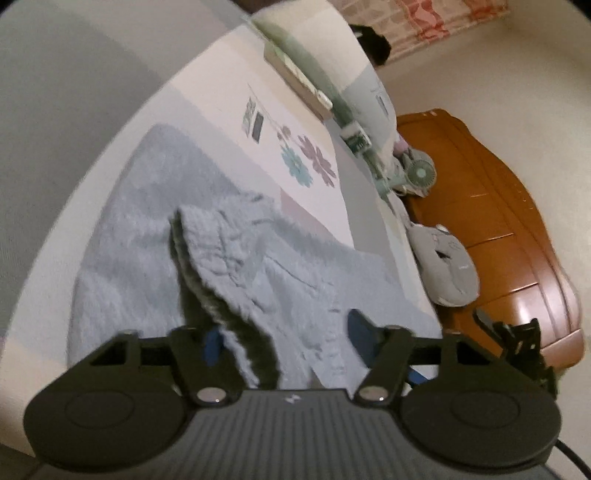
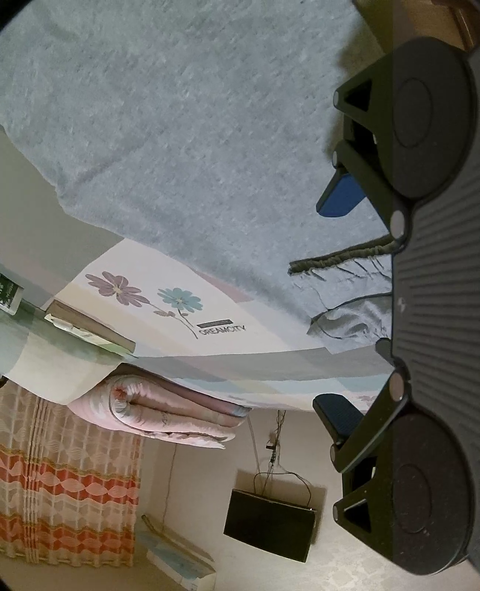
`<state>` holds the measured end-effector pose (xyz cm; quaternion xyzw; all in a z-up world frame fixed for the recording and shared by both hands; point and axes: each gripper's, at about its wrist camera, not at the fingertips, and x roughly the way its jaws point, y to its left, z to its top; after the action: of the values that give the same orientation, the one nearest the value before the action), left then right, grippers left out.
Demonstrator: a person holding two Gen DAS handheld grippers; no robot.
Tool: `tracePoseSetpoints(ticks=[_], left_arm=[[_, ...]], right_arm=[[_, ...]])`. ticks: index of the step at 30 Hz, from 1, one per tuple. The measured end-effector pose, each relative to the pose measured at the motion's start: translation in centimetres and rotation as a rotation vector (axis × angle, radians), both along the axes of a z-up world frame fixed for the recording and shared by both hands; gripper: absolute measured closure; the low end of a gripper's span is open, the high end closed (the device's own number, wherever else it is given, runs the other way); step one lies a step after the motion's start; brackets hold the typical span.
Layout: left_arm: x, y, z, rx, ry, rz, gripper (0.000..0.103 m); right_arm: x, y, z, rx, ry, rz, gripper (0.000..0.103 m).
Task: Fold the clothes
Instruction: 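Lay the held cuff onto the sweatpants leg and open the left gripper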
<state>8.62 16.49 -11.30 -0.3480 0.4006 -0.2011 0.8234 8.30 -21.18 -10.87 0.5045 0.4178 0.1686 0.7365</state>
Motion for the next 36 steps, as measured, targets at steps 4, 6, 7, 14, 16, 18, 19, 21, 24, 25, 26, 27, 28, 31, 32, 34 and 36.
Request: tracePoseSetpoints(ticks=[4, 6, 7, 14, 16, 18, 19, 21, 24, 25, 26, 27, 28, 31, 32, 34, 36], left_arm=[[0.3, -1.5, 1.3, 0.107, -0.038, -0.030, 0.087], [0.3, -2.1, 2.1, 0.133, -0.067, -0.055, 0.089], [0.3, -2.6, 2.6, 0.150, -0.081, -0.079, 0.089], [0.6, -7.0, 4.2, 0.330, -0.147, -0.231, 0.088], [0.8, -8.2, 4.1, 0.366, -0.149, -0.266, 0.084], [0.8, -9.2, 4.0, 0.401, -0.149, -0.301, 0.076], [0.7, -9.6, 3.9, 0.417, -0.149, -0.318, 0.070], [0.5, -10.2, 3.9, 0.449, -0.155, -0.347, 0.067], [-0.2, -10.1, 4.8, 0.498, -0.189, -0.364, 0.066], [-0.5, -9.7, 5.2, 0.507, -0.205, -0.361, 0.065], [-1.0, -9.2, 5.7, 0.520, -0.226, -0.352, 0.061], [-1.4, -8.6, 6.1, 0.535, -0.249, -0.342, 0.058], [-2.0, -8.0, 6.6, 0.567, -0.281, -0.328, 0.053], [-3.4, -6.1, 7.1, 0.682, -0.336, -0.263, 0.049], [-3.6, -5.5, 7.0, 0.721, -0.341, -0.238, 0.049], [-4.2, -4.4, 6.9, 0.797, -0.350, -0.186, 0.049], [-4.4, -3.5, 6.3, 0.817, -0.324, -0.145, 0.049]], right_arm=[[0.1, 0.1, -0.2, 0.003, 0.011, 0.006, 0.000], [0.1, 0.1, -0.2, 0.003, 0.009, 0.010, 0.000], [0.1, 0.1, -0.2, 0.003, 0.008, 0.012, 0.000], [0.1, 0.0, -0.3, 0.004, 0.011, 0.010, 0.000], [0.1, 0.0, -0.3, 0.004, 0.013, 0.012, 0.000], [0.1, 0.0, -0.3, 0.004, 0.012, 0.013, 0.000], [0.1, -0.1, -0.3, 0.004, 0.012, 0.012, 0.000], [0.1, -0.1, -0.3, 0.004, 0.012, 0.010, 0.000], [0.0, -0.1, -0.4, 0.003, 0.010, 0.012, 0.000], [0.0, -0.1, -0.4, 0.003, 0.010, 0.013, 0.000], [0.0, -0.1, -0.4, 0.003, 0.009, 0.014, 0.000], [0.0, -0.1, -0.4, 0.004, 0.007, 0.018, 0.000], [0.0, 0.0, -0.4, 0.005, 0.004, 0.025, 0.000], [0.1, 0.3, -0.2, -0.006, -0.015, 0.049, 0.000], [0.1, 0.5, -0.1, -0.014, -0.027, 0.063, 0.000], [0.3, 1.1, 0.4, -0.047, -0.058, 0.097, 0.000], [0.5, 2.0, 1.3, -0.097, -0.101, 0.137, 0.000]])
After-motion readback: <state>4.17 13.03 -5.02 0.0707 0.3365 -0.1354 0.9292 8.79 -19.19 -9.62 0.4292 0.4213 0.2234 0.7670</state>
